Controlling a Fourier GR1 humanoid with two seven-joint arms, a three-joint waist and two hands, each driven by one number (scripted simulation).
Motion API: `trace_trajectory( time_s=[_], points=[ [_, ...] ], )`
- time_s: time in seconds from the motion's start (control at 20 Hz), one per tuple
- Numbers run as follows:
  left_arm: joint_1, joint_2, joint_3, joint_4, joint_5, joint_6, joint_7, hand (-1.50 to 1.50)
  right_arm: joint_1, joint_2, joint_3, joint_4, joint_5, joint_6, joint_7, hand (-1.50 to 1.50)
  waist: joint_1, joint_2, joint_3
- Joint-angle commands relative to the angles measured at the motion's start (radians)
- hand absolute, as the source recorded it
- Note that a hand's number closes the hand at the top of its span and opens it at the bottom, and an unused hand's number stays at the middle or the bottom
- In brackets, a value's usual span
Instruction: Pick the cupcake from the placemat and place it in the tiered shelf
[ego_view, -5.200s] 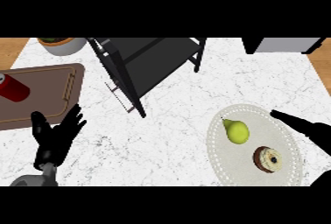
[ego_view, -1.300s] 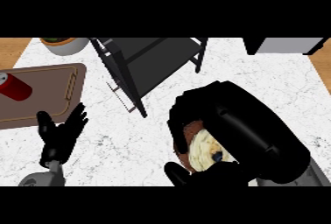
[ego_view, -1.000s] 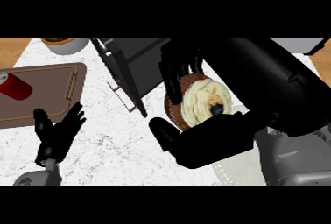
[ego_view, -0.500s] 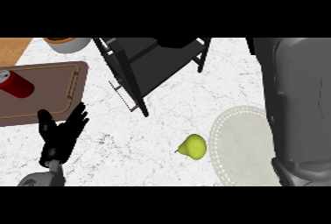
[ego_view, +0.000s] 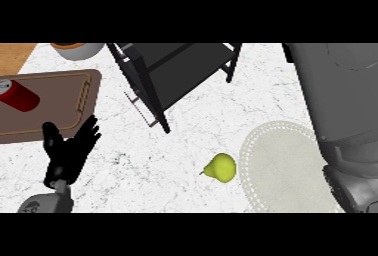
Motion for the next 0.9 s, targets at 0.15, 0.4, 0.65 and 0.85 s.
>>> trace_trajectory(
  time_s=[0.15,0.4,0.65,0.85],
  points=[
    [0.012,-0.016,-0.005,0.017,-0.014,0.009,-0.007,0.00,-0.066,0.017,0.037,0.244,0.090,-0.098,-0.182,1.50,0.005,0.003,-0.002],
    [0.005,-0.036,-0.019,-0.012,-0.008,0.014,0.030,0.00,-0.137,0.044,0.025,0.411,0.132,-0.196,-0.249,1.50,0.015,0.006,-0.003],
    [0.002,0.013,0.019,-0.001,0.002,-0.020,0.001,0.00,-0.114,0.051,0.031,0.527,0.183,-0.306,-0.375,1.50,0.019,0.009,-0.003],
    [-0.018,-0.029,-0.021,0.033,-0.033,0.002,-0.012,0.00,-0.184,0.062,0.005,0.619,0.183,-0.345,-0.420,1.50,0.030,0.015,-0.003]
  ],
)
